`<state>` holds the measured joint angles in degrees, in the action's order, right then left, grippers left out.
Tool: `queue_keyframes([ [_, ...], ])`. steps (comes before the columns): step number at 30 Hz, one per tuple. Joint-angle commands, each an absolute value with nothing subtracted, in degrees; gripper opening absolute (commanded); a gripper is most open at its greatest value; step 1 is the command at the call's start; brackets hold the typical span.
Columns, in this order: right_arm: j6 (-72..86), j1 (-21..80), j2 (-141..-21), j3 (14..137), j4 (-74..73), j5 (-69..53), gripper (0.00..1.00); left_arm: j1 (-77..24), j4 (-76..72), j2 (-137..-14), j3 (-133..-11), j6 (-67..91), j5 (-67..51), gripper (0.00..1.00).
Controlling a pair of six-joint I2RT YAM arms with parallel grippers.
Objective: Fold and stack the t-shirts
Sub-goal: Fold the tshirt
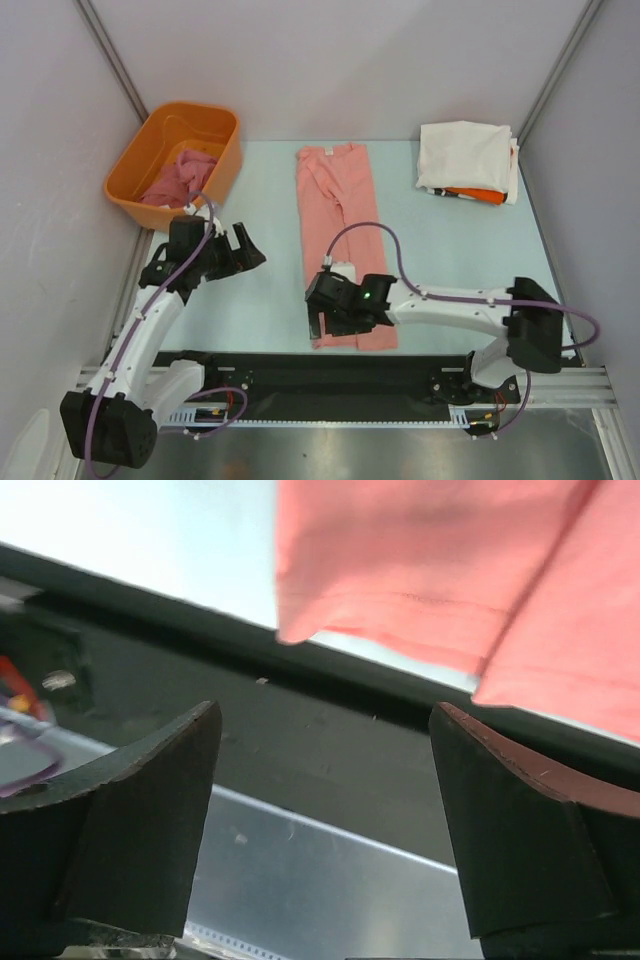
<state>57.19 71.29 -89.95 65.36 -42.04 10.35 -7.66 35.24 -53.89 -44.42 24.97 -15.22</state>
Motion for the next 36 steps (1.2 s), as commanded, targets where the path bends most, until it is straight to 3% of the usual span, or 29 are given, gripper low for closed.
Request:
queue_keyframes([
  [1, 56.96, 69.7, -82.38, 66.37, -46.23, 16.59, 0.88, -10.18, 31.3, -49.14, -46.58, 25.93, -12.75, 1.0],
  [6, 56.78, 65.66, -72.97, 53.64, -41.85, 20.48, 0.88, -8.45, 20.39, -45.96, -35.63, 36.27, -12.12, 1.0],
  [10, 58.88, 62.76, -64.09, 45.1, -38.67, 19.51, 0.87, -5.19, 7.85, -50.52, -28.57, 41.83, -30.7, 0.99],
  [13, 59.76, 61.09, -57.15, 39.74, -38.15, 19.43, 0.84, -7.37, 12.87, -56.49, -31.27, 38.52, -29.47, 0.87],
  [15, 60.38, 58.73, -53.2, 37.19, -37.18, 18.2, 0.82, -9.74, 16.33, -57.48, -32.95, 36.05, -26.21, 0.87],
  [23, 60.82, 52.21, -50.54, 27.26, -33.23, 8.62, 0.62, -24.86, 17.41, -54.5, -26.02, 40.16, -22.06, 0.88],
  [36, 63.19, 51.86, -52.3, 19.95, -26.54, 5.8, 0.3, -31.64, 8.53, -59.41, -16.44, 45.35, -25.49, 0.89],
])
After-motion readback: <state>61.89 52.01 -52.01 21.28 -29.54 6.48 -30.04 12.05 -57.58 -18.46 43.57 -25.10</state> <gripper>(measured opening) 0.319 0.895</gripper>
